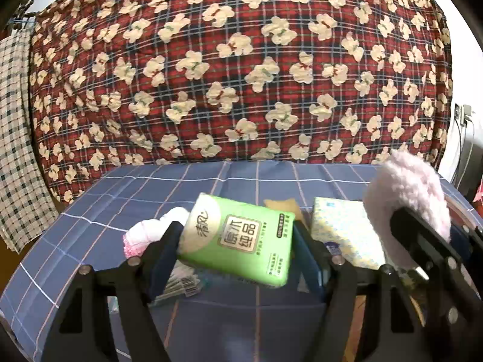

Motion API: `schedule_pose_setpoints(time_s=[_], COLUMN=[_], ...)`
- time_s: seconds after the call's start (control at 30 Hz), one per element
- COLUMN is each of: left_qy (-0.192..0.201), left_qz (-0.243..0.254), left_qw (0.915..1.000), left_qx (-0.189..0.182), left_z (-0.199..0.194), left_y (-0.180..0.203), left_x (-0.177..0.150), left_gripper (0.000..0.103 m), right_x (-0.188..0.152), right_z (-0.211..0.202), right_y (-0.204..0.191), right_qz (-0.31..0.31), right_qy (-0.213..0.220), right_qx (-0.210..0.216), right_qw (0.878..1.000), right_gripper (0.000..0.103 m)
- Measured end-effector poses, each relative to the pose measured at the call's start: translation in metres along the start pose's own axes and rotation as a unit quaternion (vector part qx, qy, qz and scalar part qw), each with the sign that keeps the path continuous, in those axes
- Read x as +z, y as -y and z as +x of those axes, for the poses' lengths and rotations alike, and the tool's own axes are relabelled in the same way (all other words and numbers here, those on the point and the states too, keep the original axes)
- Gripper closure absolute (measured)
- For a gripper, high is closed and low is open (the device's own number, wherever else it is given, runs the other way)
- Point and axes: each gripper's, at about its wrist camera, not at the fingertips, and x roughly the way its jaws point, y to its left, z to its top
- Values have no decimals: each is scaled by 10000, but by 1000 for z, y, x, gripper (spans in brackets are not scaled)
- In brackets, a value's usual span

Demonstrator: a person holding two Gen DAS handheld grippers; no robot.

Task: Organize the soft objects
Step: 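Carry the green pack and pink puff over the round tin with both grippers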

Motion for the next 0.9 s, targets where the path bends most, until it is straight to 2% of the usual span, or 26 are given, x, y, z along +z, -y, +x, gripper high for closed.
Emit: schedule_pose_setpoints(time_s=[0.67, 0.9], left_qy=[-170, -464], left_qz=[574, 731], left_qw=[9969, 9926], left_qx=[-515, -847], left_z=[1, 12], left_y=[63, 90], left_x=[29, 38], left_gripper=[31, 31], right_x=[23, 30], right_z=[-9, -9], right_y=[70, 99], right_qz=[275, 359], right_qy=[-42, -150], right_qx=[-411, -569], right_qw=[9988, 9976], right_gripper=[79, 79])
